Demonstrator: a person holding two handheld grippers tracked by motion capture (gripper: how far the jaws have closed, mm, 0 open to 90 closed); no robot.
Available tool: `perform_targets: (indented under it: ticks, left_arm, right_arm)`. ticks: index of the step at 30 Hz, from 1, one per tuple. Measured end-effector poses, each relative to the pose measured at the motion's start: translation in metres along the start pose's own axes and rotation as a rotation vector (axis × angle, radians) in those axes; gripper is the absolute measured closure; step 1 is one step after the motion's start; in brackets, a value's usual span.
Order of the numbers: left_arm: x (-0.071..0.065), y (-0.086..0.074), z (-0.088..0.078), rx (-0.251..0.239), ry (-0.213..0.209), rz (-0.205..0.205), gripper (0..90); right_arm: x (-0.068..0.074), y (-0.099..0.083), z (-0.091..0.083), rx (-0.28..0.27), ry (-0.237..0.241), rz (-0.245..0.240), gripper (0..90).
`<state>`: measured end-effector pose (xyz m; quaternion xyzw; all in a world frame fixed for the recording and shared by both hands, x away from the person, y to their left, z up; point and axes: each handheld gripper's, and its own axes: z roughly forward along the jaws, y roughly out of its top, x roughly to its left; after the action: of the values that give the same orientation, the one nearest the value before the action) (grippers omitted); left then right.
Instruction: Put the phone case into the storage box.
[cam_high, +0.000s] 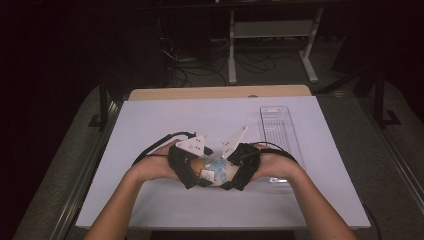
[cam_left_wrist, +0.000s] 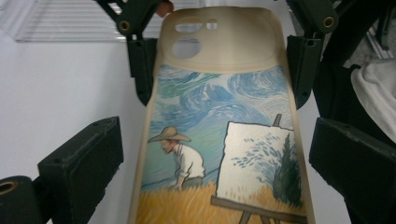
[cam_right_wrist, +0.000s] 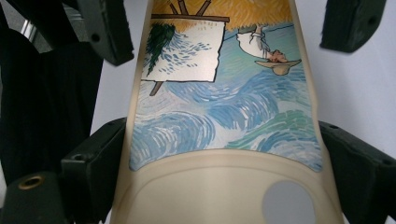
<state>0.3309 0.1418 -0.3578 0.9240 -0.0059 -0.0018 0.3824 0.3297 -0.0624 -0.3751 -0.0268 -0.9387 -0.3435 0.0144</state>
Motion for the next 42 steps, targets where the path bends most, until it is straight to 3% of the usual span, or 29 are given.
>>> perform_targets:
  ticks: [7, 9, 18, 24, 28, 34, 36, 38, 40, 42]
  left_arm:
    - [0.001, -0.004, -0.013, -0.026, 0.035, -0.024, 2.7]
    - [0.0, -0.006, -0.016, -0.029, 0.044, -0.049, 2.7]
    - [0.002, -0.019, -0.025, -0.012, 0.096, -0.084, 2.7]
    - [0.001, -0.028, -0.029, -0.012, 0.129, -0.145, 2.7]
    - [-0.001, -0.036, -0.031, -0.011, 0.18, -0.197, 2.8]
    - [-0.007, -0.047, -0.028, -0.01, 0.238, -0.228, 3.1]
    - [-0.01, -0.053, -0.025, -0.004, 0.303, -0.253, 3.1]
    - [-0.012, -0.06, -0.023, -0.016, 0.337, -0.276, 3.1]
    - [-0.015, -0.066, -0.018, -0.052, 0.349, -0.322, 3.1]
    - [-0.017, -0.068, -0.016, -0.039, 0.358, -0.321, 2.9]
  right_arm:
    - [-0.002, -0.001, -0.003, -0.003, -0.014, 0.007, 9.7]
    - [-0.002, -0.001, -0.004, -0.003, -0.018, 0.007, 9.8]
    - [-0.008, -0.006, -0.009, -0.017, -0.052, 0.041, 9.8]
    - [-0.013, -0.01, -0.013, -0.026, -0.08, 0.068, 9.8]
    - [-0.016, -0.012, -0.015, -0.031, -0.1, 0.085, 9.9]
    - [-0.02, -0.015, -0.017, -0.039, -0.098, 0.114, 9.9]
    - [-0.022, -0.017, -0.018, -0.035, -0.12, 0.121, 9.9]
    - [-0.022, -0.017, -0.019, -0.035, -0.123, 0.124, 9.9]
    - [-0.022, -0.019, -0.02, -0.037, -0.137, 0.141, 9.9]
    - [-0.023, -0.02, -0.021, -0.03, -0.146, 0.158, 9.9]
